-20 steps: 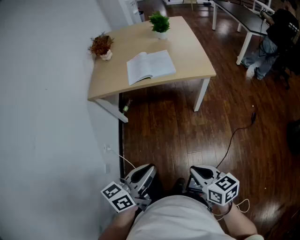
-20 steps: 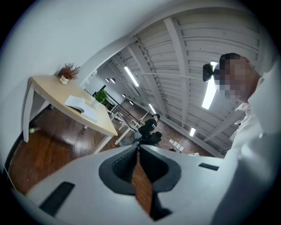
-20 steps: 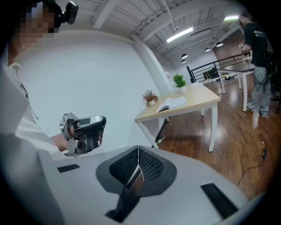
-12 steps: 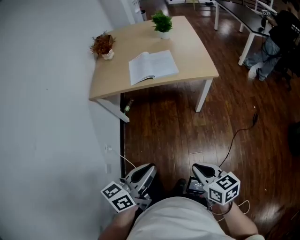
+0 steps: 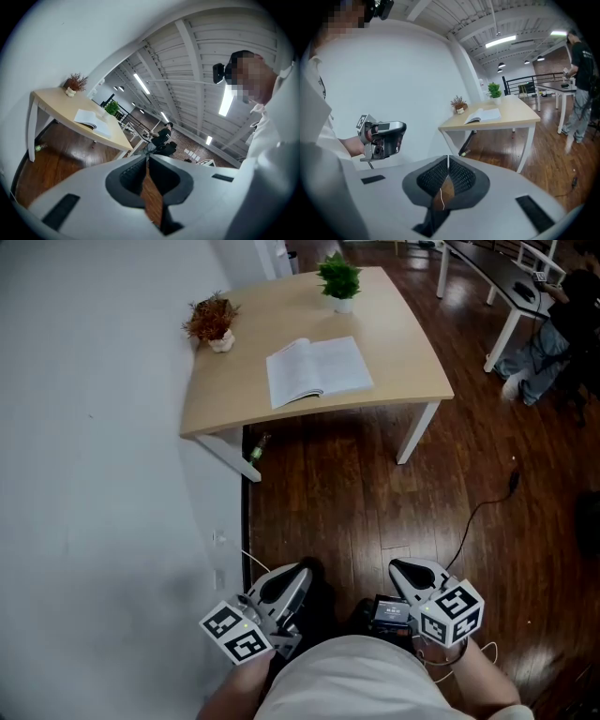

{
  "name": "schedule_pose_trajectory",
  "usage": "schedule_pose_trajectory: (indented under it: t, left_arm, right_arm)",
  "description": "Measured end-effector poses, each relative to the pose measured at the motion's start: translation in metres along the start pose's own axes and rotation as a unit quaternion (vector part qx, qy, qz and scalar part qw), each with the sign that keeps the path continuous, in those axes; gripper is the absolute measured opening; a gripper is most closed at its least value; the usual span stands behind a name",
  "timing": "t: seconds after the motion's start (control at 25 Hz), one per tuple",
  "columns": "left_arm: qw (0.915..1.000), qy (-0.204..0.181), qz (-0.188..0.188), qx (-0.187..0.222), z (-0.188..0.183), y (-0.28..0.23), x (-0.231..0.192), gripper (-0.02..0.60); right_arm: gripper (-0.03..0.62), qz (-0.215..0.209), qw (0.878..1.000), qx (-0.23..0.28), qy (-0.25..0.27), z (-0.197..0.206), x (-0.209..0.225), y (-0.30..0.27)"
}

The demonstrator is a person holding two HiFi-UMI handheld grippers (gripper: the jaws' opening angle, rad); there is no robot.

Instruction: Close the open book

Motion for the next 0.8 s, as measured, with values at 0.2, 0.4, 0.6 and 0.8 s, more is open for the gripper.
schedule_pose_trajectory:
  t: [0.2, 0.4, 0.6, 0.8]
  left_arm:
    - [0.9998, 0.004, 0.017, -0.007, -0.035, -0.007, -0.049, -0.003]
    - [0.9991, 0.000, 0.032, -0.028, -0.075, -0.016, -0.094, -0.003]
    - [0.9986, -0.001, 0.040, -0.036, -0.104, -0.019, -0.133, -0.003]
    - [0.9982, 0.007, 0.046, -0.037, -0.121, -0.022, -0.160, -0.003]
  right_arm:
    - [0.002, 0.017, 1.000, 0.008, 0.007, -0.039, -0.005, -0.040]
    - [0.002, 0.040, 0.999, 0.012, 0.021, -0.076, -0.009, -0.077]
    - [0.002, 0.053, 0.997, 0.005, 0.051, -0.103, -0.012, -0.111]
    - [0.002, 0.062, 0.994, -0.009, 0.089, -0.127, -0.012, -0.133]
Point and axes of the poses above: the fingertips, and each gripper's own axes: y backward along the fingers, x to its right, z out of its underside, the point moved 8 cm from there along y, backward along the fingers, and after that the axes turned 5 degrees about -x, right-handed, at the moved point
